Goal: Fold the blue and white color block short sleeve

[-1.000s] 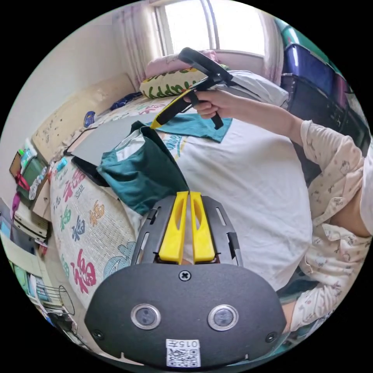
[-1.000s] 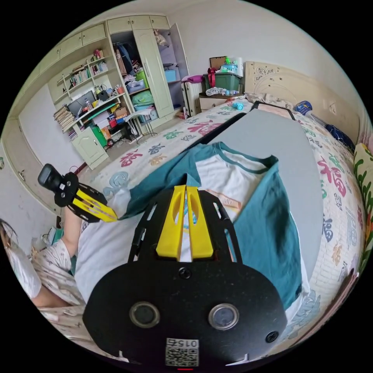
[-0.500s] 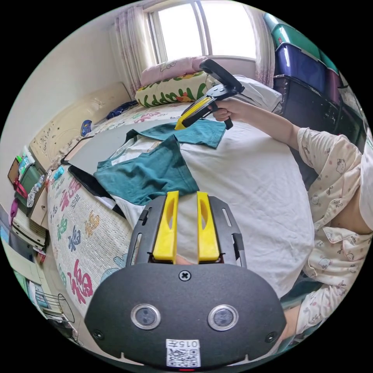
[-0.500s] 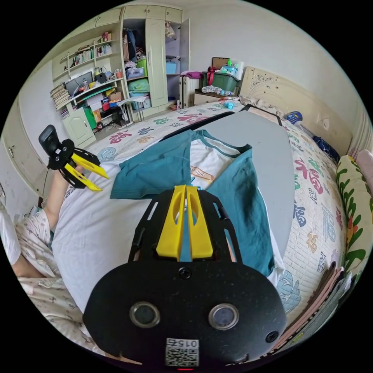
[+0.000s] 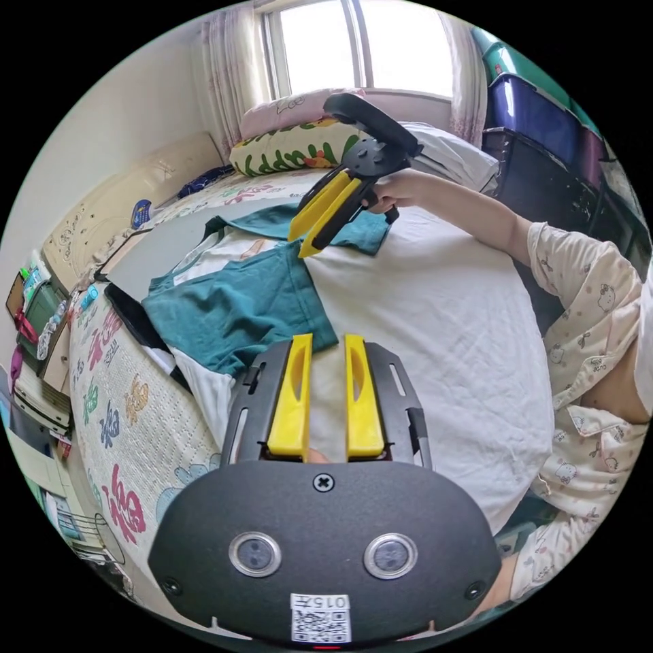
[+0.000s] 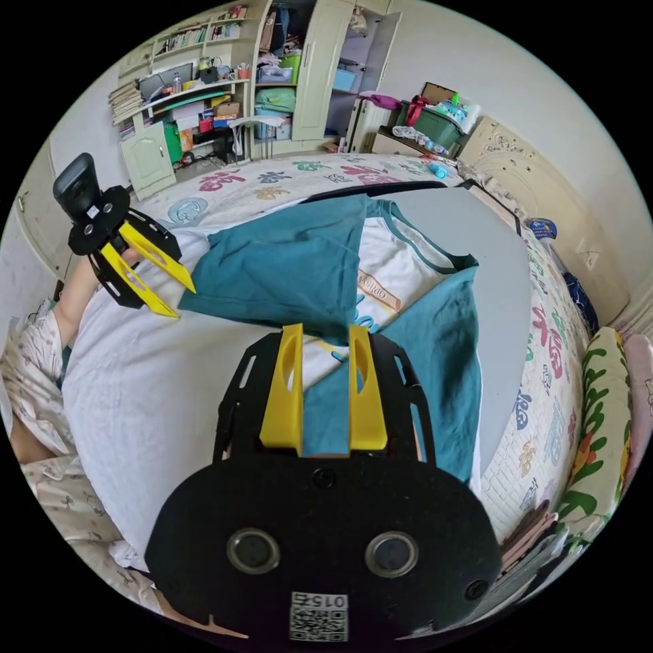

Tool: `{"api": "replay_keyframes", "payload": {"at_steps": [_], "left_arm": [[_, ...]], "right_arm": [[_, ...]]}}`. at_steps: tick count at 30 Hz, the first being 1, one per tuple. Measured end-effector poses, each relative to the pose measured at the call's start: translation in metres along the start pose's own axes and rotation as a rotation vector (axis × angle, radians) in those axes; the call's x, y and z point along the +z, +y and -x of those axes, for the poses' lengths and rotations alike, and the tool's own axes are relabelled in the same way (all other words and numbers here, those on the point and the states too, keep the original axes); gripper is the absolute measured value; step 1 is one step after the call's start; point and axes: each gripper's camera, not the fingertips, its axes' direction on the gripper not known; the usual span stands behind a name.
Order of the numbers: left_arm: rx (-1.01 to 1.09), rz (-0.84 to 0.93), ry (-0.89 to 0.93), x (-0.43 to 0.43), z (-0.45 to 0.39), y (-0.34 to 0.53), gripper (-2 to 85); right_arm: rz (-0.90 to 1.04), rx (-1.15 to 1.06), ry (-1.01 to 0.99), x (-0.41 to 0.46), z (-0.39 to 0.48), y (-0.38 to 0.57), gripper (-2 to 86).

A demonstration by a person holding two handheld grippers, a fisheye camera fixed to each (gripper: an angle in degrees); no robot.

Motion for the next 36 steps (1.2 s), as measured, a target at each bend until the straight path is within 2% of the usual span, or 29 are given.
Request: {"api": "replay_keyframes", "payload": {"at_steps": [4,8,15,20,22,24,27,32,36], "left_arm": [[0.005,-0.001,-0.008,-0.010,0.019,0.007,5.0],[0.025,-0.001,-0.010,-0.021,0.035,0.020,2.9],[0.043,-0.035,-0.001,-0.047,0.057,0.050,1.6],[0.057,0.008,0.040,-0.052,0.075,0.079,3.4],[0.042,-0.022,0.018,-0.071,0.086,0.096,5.3],[-0.009,-0.059,-0.041,-0.092,0.103,0.116,6.7],[-0.135,-0.075,-0.166,-0.108,0.138,0.149,7.5],[-0.188,0.017,-0.212,-0.087,0.164,0.181,7.0],[-0.193,0.070,-0.266,-0.073,0.166,0.195,3.0]], "right_arm": [[-0.001,0.027,-0.008,0.005,-0.014,0.011,7.8],[-0.005,0.011,0.042,0.002,-0.018,0.025,0.5],[-0.044,0.000,0.009,-0.024,-0.041,0.055,-0.9],[-0.023,0.005,0.003,-0.026,-0.062,0.077,1.0],[-0.091,0.023,-0.024,-0.039,-0.074,0.085,9.8],[-0.160,0.044,-0.110,-0.057,-0.085,0.094,10.3],[-0.246,-0.073,-0.238,-0.083,-0.066,0.100,9.5],[-0.206,-0.330,-0.265,-0.080,0.021,0.087,9.9],[-0.102,-0.406,-0.222,-0.060,0.056,0.075,9.6]]}}
